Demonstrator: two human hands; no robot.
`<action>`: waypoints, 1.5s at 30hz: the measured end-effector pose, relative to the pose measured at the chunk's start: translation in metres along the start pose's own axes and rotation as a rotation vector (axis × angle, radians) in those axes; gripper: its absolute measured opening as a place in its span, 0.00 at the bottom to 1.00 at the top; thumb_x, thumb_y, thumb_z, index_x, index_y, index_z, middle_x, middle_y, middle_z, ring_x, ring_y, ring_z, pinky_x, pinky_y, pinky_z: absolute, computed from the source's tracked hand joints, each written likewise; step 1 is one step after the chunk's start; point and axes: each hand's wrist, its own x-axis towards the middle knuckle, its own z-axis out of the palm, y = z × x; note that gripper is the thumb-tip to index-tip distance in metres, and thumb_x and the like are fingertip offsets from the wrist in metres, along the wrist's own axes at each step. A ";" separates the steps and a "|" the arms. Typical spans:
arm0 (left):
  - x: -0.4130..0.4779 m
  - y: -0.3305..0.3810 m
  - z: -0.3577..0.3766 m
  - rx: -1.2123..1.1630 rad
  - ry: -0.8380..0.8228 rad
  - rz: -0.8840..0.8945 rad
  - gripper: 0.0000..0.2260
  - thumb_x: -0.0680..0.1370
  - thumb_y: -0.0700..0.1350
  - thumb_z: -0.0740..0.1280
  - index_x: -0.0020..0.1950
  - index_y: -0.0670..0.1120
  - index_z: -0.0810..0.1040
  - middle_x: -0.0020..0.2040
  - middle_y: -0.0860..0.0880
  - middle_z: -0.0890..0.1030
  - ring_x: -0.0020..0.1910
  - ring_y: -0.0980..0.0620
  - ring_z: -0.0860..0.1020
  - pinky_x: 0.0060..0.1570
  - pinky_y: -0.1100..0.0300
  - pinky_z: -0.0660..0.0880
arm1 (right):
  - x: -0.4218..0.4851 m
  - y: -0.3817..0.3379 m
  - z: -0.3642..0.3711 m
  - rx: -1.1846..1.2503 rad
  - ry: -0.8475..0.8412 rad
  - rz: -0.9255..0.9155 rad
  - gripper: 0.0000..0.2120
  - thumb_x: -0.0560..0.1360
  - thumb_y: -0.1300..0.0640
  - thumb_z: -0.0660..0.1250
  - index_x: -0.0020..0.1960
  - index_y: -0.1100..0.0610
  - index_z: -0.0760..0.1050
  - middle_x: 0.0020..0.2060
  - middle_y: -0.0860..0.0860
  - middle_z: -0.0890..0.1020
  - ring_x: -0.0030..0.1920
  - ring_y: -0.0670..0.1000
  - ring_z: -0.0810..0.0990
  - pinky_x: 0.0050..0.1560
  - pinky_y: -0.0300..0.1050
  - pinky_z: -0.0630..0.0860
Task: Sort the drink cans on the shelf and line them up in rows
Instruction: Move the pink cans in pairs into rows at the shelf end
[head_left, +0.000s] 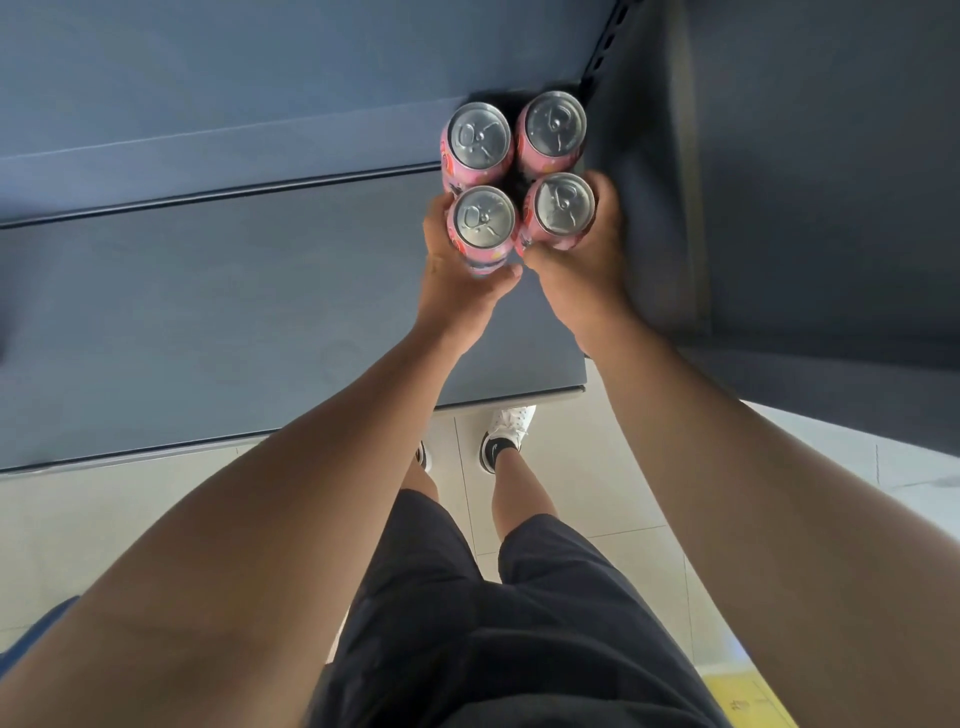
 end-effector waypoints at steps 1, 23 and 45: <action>-0.003 0.002 -0.002 0.017 -0.003 -0.020 0.33 0.69 0.37 0.76 0.68 0.46 0.64 0.57 0.57 0.77 0.57 0.56 0.78 0.60 0.50 0.77 | -0.003 0.000 0.000 -0.028 0.006 0.008 0.32 0.60 0.53 0.74 0.62 0.52 0.69 0.57 0.55 0.79 0.58 0.53 0.79 0.58 0.59 0.78; -0.105 0.107 -0.069 1.245 0.023 0.010 0.27 0.80 0.54 0.61 0.76 0.52 0.55 0.75 0.50 0.62 0.71 0.40 0.63 0.65 0.45 0.66 | -0.097 -0.086 -0.047 -1.007 -0.282 -0.264 0.30 0.77 0.52 0.60 0.77 0.50 0.57 0.78 0.50 0.57 0.76 0.56 0.56 0.71 0.54 0.64; -0.225 0.131 -0.176 1.205 0.477 -0.202 0.25 0.82 0.56 0.55 0.76 0.52 0.53 0.78 0.48 0.55 0.77 0.39 0.53 0.74 0.42 0.56 | -0.214 -0.171 0.039 -1.260 -0.442 -0.785 0.24 0.78 0.53 0.60 0.73 0.52 0.62 0.69 0.55 0.68 0.68 0.61 0.66 0.63 0.54 0.64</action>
